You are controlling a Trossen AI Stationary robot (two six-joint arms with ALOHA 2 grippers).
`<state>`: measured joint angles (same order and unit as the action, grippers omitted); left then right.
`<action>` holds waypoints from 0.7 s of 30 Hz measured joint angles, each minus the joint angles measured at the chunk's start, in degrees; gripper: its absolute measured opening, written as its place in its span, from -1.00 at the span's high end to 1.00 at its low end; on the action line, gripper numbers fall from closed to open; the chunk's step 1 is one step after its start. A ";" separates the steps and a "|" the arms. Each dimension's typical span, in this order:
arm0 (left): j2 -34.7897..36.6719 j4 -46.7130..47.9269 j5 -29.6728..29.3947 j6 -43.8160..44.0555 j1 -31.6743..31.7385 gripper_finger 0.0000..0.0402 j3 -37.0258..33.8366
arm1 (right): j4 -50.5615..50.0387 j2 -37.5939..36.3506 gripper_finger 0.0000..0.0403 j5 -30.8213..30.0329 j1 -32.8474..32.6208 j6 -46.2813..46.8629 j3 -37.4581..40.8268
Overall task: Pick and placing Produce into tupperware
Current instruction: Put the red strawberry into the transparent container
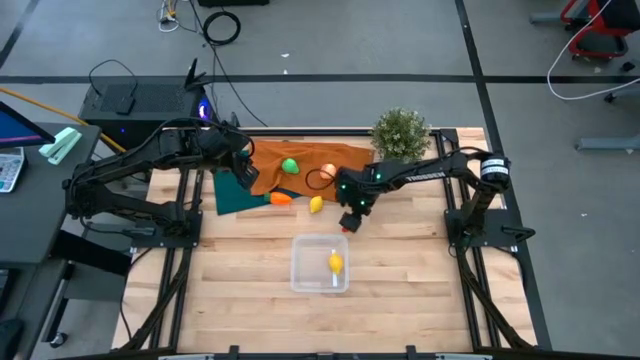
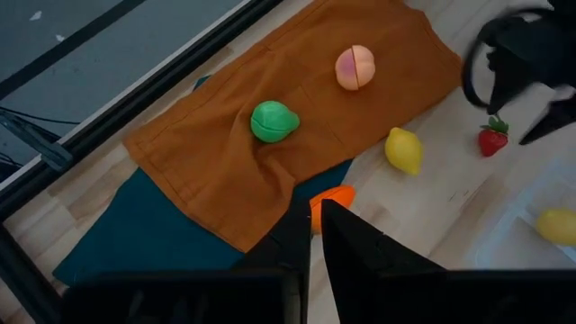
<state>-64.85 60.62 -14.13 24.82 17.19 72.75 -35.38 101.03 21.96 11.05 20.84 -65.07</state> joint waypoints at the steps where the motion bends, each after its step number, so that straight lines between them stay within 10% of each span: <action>1: 0.02 0.00 0.00 0.01 0.00 0.83 0.00 | -0.77 0.00 -0.13 -0.07 -0.39 -2.81 -0.28; 21: -0.01 0.02 0.00 -0.08 0.00 0.82 0.00 | -7.95 -0.02 -0.13 -14.72 -3.54 -41.13 -4.99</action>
<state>-64.86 60.64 -14.13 24.74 17.19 72.75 -43.33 101.01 7.24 7.51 -20.29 -70.06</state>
